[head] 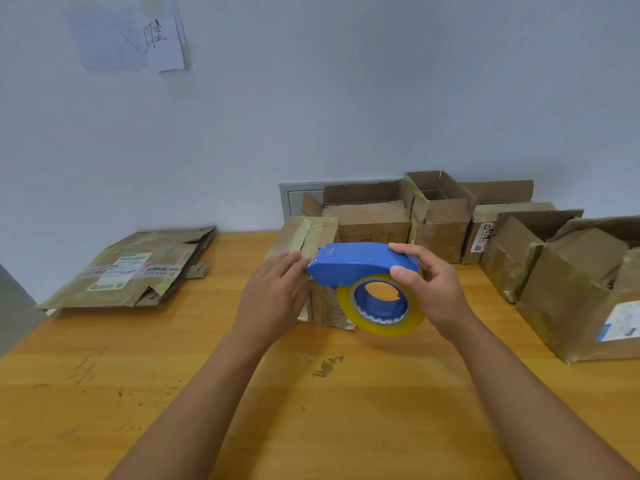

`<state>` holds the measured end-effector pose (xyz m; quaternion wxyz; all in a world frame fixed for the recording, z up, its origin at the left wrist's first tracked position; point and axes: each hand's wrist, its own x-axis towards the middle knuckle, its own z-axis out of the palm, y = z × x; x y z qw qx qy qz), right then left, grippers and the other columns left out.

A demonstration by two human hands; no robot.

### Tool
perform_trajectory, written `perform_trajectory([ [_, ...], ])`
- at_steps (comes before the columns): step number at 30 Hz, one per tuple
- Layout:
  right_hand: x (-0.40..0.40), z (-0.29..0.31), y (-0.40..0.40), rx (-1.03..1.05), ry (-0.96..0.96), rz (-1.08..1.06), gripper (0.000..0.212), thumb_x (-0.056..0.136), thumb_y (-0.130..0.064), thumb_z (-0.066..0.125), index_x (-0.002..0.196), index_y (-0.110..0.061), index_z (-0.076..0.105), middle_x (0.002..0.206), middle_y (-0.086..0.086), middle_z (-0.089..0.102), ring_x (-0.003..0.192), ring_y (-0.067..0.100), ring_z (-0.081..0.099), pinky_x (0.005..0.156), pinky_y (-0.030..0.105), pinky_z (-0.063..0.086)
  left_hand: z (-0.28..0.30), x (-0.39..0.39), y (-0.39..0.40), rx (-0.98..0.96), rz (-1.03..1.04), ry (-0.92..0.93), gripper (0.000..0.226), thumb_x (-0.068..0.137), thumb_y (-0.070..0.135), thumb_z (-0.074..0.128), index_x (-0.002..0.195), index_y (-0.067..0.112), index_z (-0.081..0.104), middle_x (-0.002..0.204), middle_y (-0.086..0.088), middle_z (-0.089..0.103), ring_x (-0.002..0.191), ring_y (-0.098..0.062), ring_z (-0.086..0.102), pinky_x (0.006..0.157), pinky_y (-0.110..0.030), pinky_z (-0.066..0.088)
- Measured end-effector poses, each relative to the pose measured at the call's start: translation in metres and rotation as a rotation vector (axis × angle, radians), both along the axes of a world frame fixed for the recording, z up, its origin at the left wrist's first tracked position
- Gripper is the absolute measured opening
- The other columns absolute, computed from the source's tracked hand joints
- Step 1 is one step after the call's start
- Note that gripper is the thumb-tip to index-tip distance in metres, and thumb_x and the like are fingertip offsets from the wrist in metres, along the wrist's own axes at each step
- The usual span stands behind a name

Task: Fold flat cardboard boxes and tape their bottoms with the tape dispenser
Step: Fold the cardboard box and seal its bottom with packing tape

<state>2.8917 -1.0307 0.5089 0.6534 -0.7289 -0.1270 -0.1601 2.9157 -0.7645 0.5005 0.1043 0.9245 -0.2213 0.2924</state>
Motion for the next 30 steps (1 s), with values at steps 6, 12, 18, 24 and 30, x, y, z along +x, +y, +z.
perform_trajectory([
  [6,-0.002,0.01,-0.01,-0.101,0.001,0.071,0.032,0.08,-0.041,0.071,0.108,-0.053,0.066,0.11,-0.029,0.064,0.106,0.002,0.061,0.083,0.017,0.051,0.001,0.003,0.0,0.001,0.025,-0.024,0.054,0.083,0.05,0.073,0.125,0.016,0.066,0.126,-0.002,0.066,0.118,-0.023,0.059,0.097,-0.037,0.048],
  [12,-0.012,0.018,-0.036,-0.211,-0.023,0.065,0.032,0.079,-0.043,0.07,0.109,-0.056,0.066,0.113,-0.026,0.063,0.107,0.003,0.061,0.083,0.016,0.05,-0.005,0.009,0.003,0.021,0.044,-0.06,0.049,0.087,0.053,0.066,0.122,0.02,0.066,0.126,0.0,0.066,0.116,-0.021,0.059,0.09,-0.035,0.05],
  [18,-0.017,0.025,-0.055,-0.315,0.021,0.098,0.038,0.071,-0.058,0.07,0.109,-0.059,0.066,0.117,-0.029,0.063,0.111,-0.001,0.059,0.089,0.014,0.046,-0.001,0.004,-0.001,-0.015,0.033,-0.036,0.048,0.087,0.051,0.068,0.122,0.019,0.067,0.126,0.0,0.066,0.117,-0.021,0.058,0.092,-0.035,0.049],
  [24,0.005,0.048,-0.029,-0.38,0.066,0.133,0.03,0.075,-0.053,0.069,0.105,-0.047,0.07,0.107,-0.033,0.065,0.101,-0.008,0.061,0.077,0.003,0.044,0.007,-0.003,-0.001,-0.085,0.02,0.059,0.058,0.087,0.053,0.04,0.128,0.021,0.064,0.134,0.004,0.061,0.126,-0.016,0.05,0.1,-0.032,0.04],
  [30,0.008,0.006,-0.034,-0.569,0.164,-0.003,0.031,0.085,-0.046,0.073,0.115,-0.039,0.069,0.116,-0.02,0.064,0.109,0.003,0.059,0.085,0.022,0.045,0.006,0.0,-0.006,-0.147,0.031,0.07,0.061,0.087,0.06,0.036,0.125,0.023,0.066,0.132,0.003,0.062,0.123,-0.015,0.052,0.097,-0.03,0.04],
])
